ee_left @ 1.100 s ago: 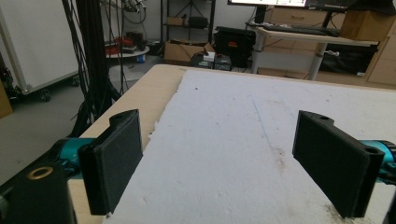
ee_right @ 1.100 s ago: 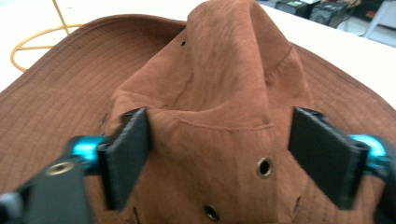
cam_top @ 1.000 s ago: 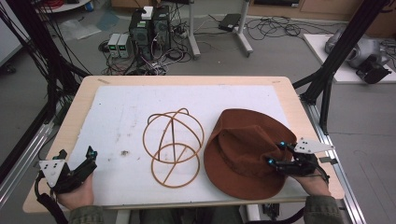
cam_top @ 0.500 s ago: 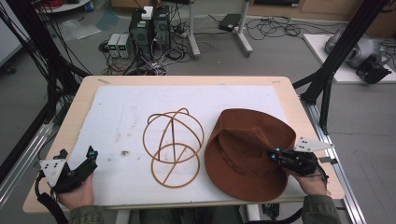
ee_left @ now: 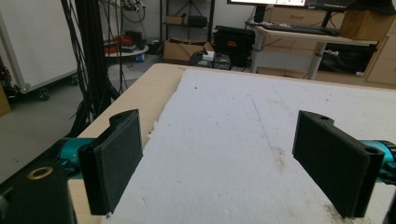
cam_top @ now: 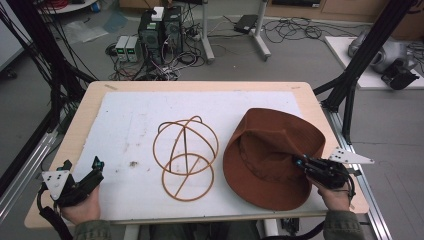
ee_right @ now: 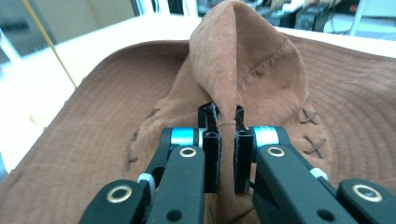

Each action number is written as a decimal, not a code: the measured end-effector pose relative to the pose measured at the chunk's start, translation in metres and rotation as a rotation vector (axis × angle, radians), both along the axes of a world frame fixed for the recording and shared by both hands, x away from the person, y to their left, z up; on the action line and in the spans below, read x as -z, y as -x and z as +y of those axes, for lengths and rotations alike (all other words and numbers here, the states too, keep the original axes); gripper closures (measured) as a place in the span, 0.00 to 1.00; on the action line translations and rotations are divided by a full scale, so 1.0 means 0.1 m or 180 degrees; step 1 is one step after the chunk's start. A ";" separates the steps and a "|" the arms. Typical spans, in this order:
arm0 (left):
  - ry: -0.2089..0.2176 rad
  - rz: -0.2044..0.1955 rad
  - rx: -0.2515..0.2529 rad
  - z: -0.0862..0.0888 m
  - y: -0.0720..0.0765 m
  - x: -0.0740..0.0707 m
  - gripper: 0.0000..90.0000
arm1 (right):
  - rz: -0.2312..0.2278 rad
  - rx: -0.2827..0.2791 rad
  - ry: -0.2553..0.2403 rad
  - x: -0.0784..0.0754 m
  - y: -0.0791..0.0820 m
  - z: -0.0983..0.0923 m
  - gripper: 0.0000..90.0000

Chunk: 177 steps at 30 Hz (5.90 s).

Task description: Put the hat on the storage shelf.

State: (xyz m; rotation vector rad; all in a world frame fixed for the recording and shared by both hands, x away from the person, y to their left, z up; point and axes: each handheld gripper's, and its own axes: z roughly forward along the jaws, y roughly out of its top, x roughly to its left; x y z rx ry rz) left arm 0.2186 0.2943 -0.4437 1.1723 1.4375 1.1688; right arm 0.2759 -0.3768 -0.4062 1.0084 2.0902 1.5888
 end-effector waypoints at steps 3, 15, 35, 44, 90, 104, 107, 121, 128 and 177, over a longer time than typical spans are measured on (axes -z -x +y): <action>-0.0017 -0.0013 0.0016 -0.02 0.00 -0.01 0.18 | -0.0120 0.0212 -0.0254 -0.05 0.05 -0.03 0.97; -0.0052 -0.0031 0.0029 -0.03 -0.01 -0.01 0.18 | -0.0581 0.0729 -0.0783 -0.29 0.22 0.13 0.96; -0.0004 -0.0042 0.0049 -0.04 -0.02 -0.01 0.18 | -0.1000 0.0888 -0.1161 -0.66 0.24 0.47 0.96; 0.0029 -0.0059 0.0065 -0.03 -0.01 -0.01 0.18 | -0.1127 0.0751 -0.1232 -0.92 0.22 0.62 0.96; 0.0083 -0.0057 0.0055 0.02 -0.01 0.00 0.18 | -0.0613 -0.0872 -0.1517 -1.15 0.06 1.87 0.96; 0.0061 -0.0052 0.0085 -0.01 -0.03 0.00 0.18 | -0.0393 -0.1153 -0.1432 -1.13 -0.05 1.88 0.94; 0.0060 -0.0053 0.0076 -0.01 -0.03 0.01 0.18 | -0.0408 -0.1208 -0.1347 -1.13 -0.06 1.89 0.94; 0.0057 -0.0049 0.0073 -0.01 -0.03 0.01 0.18 | -0.0369 -0.1369 -0.1212 -1.17 -0.08 1.97 0.86; 0.0051 -0.0046 0.0078 -0.01 -0.03 0.00 0.18 | -0.0394 -0.1443 -0.1182 -1.17 -0.07 1.96 0.74; 0.0013 -0.0046 0.0132 -0.08 -0.08 0.00 0.18 | -0.0886 0.1090 -0.0354 -0.67 0.18 0.35 0.14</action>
